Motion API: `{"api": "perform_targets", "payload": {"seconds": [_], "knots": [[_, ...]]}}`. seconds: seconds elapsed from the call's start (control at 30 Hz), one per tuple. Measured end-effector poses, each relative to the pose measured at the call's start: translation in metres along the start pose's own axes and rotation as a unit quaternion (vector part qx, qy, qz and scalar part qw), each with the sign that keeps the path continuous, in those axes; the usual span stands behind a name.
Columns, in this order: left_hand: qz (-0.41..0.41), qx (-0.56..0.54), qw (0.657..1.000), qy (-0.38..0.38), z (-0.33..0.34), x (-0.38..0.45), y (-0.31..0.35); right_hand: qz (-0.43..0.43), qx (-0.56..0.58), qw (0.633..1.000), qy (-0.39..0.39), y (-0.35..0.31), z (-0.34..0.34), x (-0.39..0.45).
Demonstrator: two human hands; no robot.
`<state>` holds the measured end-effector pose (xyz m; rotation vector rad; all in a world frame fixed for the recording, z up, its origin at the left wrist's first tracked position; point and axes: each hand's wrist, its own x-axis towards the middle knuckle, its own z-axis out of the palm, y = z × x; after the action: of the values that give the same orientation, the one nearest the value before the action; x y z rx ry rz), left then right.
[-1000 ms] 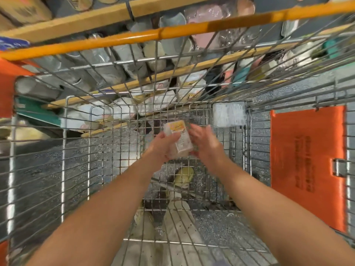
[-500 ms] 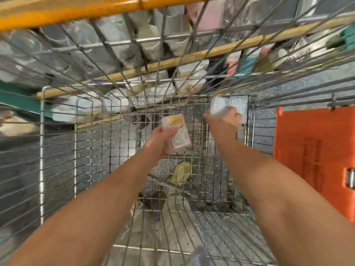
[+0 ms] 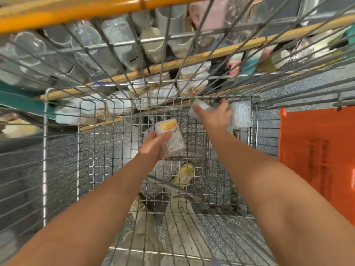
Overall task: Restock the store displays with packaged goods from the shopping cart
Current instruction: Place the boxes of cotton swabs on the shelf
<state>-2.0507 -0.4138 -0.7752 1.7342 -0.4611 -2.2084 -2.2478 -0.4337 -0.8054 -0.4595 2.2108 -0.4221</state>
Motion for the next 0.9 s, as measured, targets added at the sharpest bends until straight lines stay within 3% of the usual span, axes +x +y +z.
{"api": "perform_targets", "payload": {"seconds": [0.07,0.23,0.27,0.33,0.37,0.43,0.5,0.63,0.73,0.9], "knots": [[0.0,0.001,1.0,-0.004,-0.006,0.0,-0.002,-0.027,-0.081,0.996,-0.001,0.003,0.005,-0.003],[-0.018,-0.012,1.0,0.01,-0.023,-0.001,-0.008,-0.211,-0.207,0.955,0.03,0.045,0.014,-0.008],[-0.021,-0.015,1.0,0.016,-0.025,-0.002,-0.008,-0.198,-0.176,0.964,0.013,0.048,0.01,-0.01],[-0.023,-0.02,0.999,0.029,-0.027,-0.004,-0.005,-0.108,0.014,0.99,-0.093,0.044,-0.002,-0.022],[-0.022,-0.024,0.999,0.03,-0.028,-0.006,-0.003,-0.048,0.145,0.974,-0.167,0.039,-0.008,-0.031],[-0.009,-0.032,0.999,0.02,-0.029,-0.009,0.0,0.059,0.345,0.896,-0.275,0.029,-0.02,-0.049],[0.016,-0.027,1.0,0.005,-0.027,-0.012,0.004,0.119,0.408,0.833,-0.353,0.022,-0.029,-0.064],[0.064,-0.023,0.992,-0.104,-0.025,-0.016,0.012,0.15,0.381,0.784,-0.466,0.011,-0.04,-0.085],[0.085,-0.024,0.984,-0.155,-0.027,-0.018,0.01,0.114,0.326,0.809,-0.476,0.005,-0.042,-0.092],[0.098,-0.009,0.986,-0.133,-0.025,-0.02,0.005,-0.006,0.168,0.894,-0.415,-0.004,-0.048,-0.103]]}}
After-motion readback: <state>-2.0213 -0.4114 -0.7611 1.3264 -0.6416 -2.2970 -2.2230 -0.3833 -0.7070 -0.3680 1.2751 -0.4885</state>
